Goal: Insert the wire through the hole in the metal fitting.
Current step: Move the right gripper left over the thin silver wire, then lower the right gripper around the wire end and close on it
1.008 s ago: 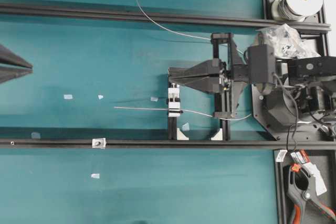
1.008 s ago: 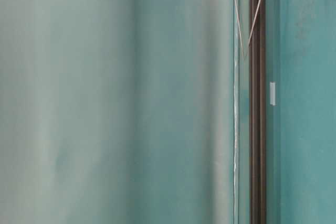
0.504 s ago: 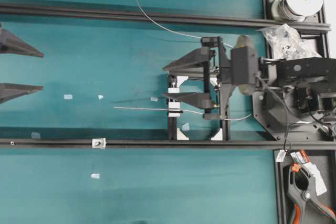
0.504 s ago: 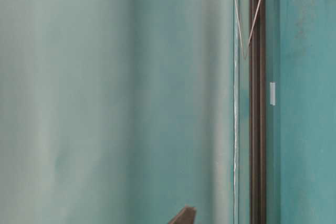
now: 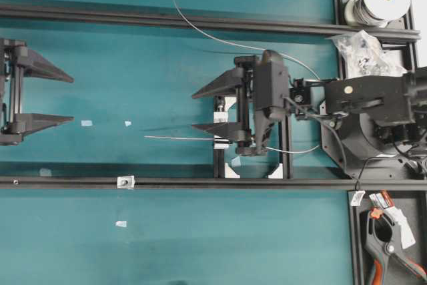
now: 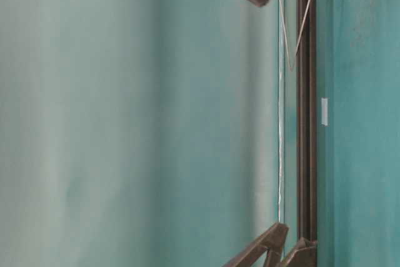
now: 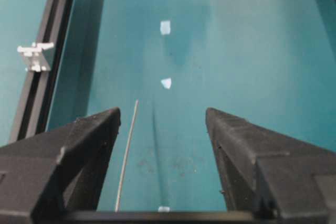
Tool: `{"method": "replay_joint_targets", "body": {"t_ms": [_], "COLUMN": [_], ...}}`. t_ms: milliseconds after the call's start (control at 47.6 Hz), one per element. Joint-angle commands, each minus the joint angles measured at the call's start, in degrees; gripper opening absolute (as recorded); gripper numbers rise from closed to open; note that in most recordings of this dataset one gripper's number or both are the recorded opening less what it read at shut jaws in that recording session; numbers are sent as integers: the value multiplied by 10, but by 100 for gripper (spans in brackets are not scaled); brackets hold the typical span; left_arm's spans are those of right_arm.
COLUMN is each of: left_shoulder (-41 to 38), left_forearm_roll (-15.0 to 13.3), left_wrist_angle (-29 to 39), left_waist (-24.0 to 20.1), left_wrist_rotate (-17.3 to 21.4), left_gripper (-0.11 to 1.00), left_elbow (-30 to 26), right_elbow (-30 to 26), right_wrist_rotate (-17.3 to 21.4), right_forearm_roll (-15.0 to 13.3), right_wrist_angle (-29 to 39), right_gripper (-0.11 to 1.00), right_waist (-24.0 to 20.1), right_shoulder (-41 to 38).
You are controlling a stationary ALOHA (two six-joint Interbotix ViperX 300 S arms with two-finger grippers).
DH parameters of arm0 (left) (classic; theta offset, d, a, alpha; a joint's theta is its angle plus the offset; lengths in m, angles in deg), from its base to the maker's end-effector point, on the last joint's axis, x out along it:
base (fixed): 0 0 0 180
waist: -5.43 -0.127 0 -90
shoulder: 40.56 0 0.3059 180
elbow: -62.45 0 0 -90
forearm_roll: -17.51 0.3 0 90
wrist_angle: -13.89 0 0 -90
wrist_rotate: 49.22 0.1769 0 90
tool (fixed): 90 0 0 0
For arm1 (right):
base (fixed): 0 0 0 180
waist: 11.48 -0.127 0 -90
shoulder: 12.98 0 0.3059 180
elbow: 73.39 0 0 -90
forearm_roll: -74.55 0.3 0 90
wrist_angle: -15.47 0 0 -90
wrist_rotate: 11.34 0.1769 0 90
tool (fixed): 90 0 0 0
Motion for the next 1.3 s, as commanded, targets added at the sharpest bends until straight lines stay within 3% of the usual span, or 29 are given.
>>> {"method": "replay_joint_targets", "body": {"t_ms": [0,546,1281], "left_shoulder": [0,-8,-8], "left_forearm_roll": [2,2,2], "left_wrist_angle": [-7,-7,-6], "left_waist": [-1,-1,-2], "left_wrist_rotate": [1,-2,-3], "left_gripper": [83,83,83], "left_elbow": [-11,-11,-11], "right_elbow": [-15,-47,-66], "right_wrist_rotate": [2,35,61], "right_forearm_roll": [1,1,1], "right_wrist_angle": [-7,-11,-8], "right_gripper": [75,75,75], "right_waist": [2,1,-21], "right_shoulder": [-11,-102,-149]}}
